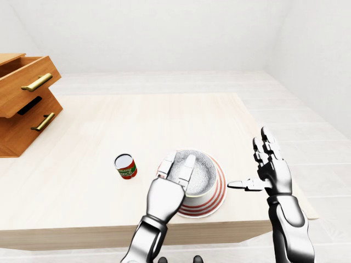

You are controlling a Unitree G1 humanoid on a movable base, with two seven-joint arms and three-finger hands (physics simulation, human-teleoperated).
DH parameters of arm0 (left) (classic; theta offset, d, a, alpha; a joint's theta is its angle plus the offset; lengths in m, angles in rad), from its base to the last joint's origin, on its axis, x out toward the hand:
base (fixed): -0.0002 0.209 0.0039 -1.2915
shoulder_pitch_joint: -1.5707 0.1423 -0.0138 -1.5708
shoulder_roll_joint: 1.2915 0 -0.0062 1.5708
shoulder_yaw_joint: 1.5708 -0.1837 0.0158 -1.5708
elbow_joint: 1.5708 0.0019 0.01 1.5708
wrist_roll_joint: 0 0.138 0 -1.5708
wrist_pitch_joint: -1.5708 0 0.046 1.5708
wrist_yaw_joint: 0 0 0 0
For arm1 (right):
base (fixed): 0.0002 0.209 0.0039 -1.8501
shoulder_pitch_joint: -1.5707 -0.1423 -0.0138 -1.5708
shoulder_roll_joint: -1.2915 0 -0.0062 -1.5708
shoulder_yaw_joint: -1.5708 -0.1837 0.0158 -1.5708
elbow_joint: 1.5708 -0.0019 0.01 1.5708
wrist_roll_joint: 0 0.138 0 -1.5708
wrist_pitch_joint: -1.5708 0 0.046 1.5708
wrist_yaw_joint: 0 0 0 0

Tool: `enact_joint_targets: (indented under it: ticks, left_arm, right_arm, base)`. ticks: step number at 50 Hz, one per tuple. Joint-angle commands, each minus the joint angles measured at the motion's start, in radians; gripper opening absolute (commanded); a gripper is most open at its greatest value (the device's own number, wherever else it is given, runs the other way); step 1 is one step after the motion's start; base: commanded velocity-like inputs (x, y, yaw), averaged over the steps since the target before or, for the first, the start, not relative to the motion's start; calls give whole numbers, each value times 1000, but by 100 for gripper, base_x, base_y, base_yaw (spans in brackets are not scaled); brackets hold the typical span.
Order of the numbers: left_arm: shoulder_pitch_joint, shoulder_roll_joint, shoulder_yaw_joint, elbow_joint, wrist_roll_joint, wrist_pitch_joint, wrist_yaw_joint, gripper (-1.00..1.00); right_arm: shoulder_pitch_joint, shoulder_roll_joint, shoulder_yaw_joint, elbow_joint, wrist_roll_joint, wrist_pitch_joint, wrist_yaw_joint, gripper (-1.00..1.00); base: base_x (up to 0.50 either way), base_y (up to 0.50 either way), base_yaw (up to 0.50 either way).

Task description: Put the bowl on the plate.

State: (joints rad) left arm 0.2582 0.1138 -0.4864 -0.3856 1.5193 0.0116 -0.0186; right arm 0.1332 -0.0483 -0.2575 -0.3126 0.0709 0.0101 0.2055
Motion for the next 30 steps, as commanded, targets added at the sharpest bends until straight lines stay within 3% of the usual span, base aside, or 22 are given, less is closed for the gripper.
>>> enact_joint_targets:
  ticks: [1, 18, 30]
  left_arm:
    - [1, -1, 36, -69, -31, -14, -56, 100]
    - [56, 4, 95, -299, -101, -29, -183, 100]
    - [88, -1, 171, -410, -187, -50, -245, 100]
  right_arm:
    - [-1, -1, 2, -23, 0, 19, -2, 100]
    - [18, 9, -2, -56, -4, 29, 6, 100]
    - [30, 18, 8, -76, -16, 32, 6, 100]
  base:
    - [0, 0, 0]
    - [0, 0, 0]
    - [0, 0, 0]
